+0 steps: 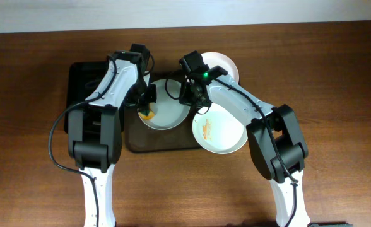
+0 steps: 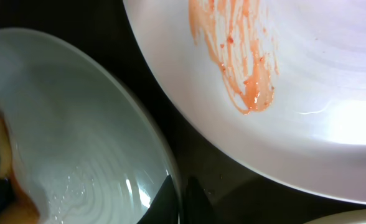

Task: Clean dirty plates on tray and stack at the side
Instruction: 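Scrub the blue-grey plate again with the sponge in the left gripper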

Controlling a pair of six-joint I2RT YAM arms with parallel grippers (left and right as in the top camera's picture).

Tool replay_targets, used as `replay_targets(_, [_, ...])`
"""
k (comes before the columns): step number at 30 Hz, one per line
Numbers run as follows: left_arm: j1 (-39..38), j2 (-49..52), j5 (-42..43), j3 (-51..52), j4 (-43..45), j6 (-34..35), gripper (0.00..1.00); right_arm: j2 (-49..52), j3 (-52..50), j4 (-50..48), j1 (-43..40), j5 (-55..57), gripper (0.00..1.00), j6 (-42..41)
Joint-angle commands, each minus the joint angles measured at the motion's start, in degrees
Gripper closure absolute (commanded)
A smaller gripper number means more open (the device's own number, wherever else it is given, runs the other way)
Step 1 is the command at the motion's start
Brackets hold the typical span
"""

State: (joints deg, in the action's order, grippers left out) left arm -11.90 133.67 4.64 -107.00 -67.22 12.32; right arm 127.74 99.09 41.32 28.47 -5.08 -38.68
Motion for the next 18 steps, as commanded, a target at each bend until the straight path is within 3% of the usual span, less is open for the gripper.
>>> replay_targets(1, [-2.0,5.2,3.1,5.5,-0.7,0.9,0.99,0.3,0.1,-1.3,0.3,-0.9,0.96,-1.2])
replay_targets(4, [-2.4,5.2,1.2,5.8,3.3,0.9,0.99,0.3,0.1,-1.6,0.3,-0.9,0.96,-1.2])
replay_targets(14, [-8.5,5.3,-18.5,14.0,17.0,5.3,0.99,0.3,0.1,-1.6,0.3,-0.9,0.96,-1.2])
replay_targets(18, [-10.2,4.9,-23.5,14.6,17.1,6.5,0.99,0.3,0.1,-1.5,0.3,-0.9,0.96,-1.2])
